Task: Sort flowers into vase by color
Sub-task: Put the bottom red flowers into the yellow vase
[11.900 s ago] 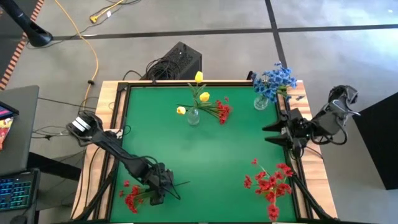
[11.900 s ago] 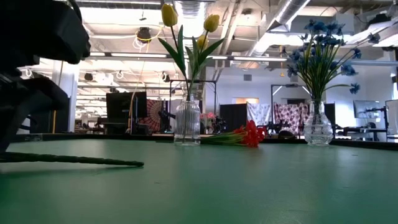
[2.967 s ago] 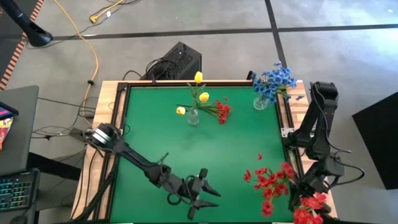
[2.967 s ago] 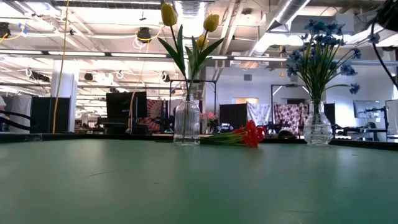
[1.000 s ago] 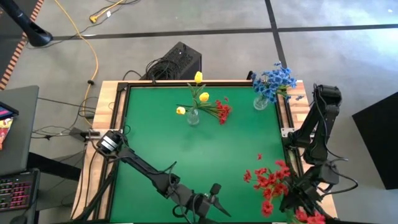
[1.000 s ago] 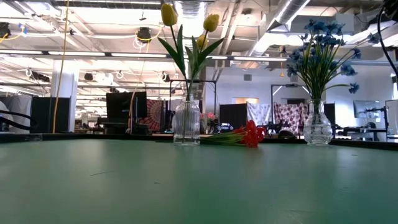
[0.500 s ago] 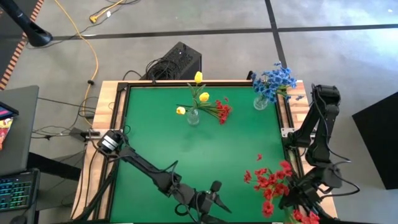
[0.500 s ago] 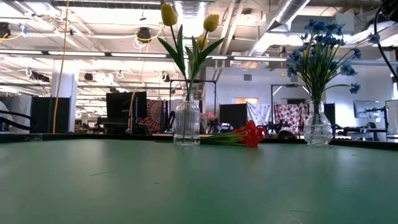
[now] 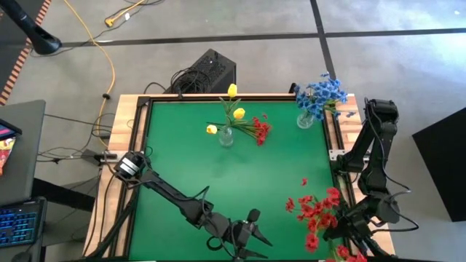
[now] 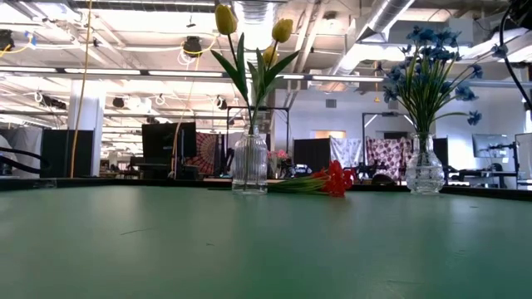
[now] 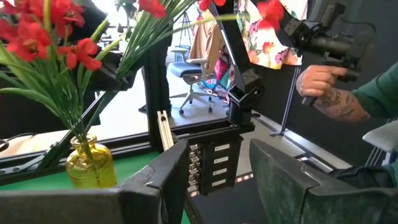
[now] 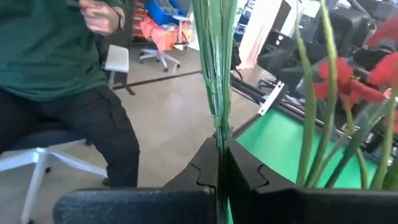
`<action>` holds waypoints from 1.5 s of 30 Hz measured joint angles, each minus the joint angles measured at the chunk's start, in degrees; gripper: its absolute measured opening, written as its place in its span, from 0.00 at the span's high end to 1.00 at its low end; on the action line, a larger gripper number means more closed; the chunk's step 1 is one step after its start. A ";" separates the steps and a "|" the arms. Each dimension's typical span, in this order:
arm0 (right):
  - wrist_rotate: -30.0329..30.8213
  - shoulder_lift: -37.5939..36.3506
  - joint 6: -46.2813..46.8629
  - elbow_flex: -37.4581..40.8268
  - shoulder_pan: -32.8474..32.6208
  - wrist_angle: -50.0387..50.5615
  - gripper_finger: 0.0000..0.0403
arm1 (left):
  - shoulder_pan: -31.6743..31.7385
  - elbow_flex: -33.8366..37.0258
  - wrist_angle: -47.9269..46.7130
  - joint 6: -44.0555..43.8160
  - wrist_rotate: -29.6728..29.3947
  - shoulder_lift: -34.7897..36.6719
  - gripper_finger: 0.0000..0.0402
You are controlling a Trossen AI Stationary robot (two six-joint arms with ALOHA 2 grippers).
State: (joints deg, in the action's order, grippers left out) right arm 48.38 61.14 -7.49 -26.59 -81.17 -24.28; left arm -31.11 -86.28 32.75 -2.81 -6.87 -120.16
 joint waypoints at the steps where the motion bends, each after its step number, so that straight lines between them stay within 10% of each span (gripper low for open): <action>1: 0.04 0.00 -0.02 0.00 0.00 0.30 0.91 | 0.00 0.00 0.11 0.00 0.00 0.00 0.61; 32: 3.21 0.00 12.04 0.00 -0.22 5.45 0.91 | 0.42 -0.55 7.72 -2.47 0.05 -1.29 0.61; 45: 4.48 0.02 12.22 0.00 -0.17 5.10 0.91 | 2.63 -26.19 7.92 -0.60 -1.05 -20.84 0.61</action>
State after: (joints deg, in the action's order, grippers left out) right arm 52.86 61.17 4.73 -26.59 -81.34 -19.18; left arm -28.48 -112.47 40.67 -3.41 -7.92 -140.99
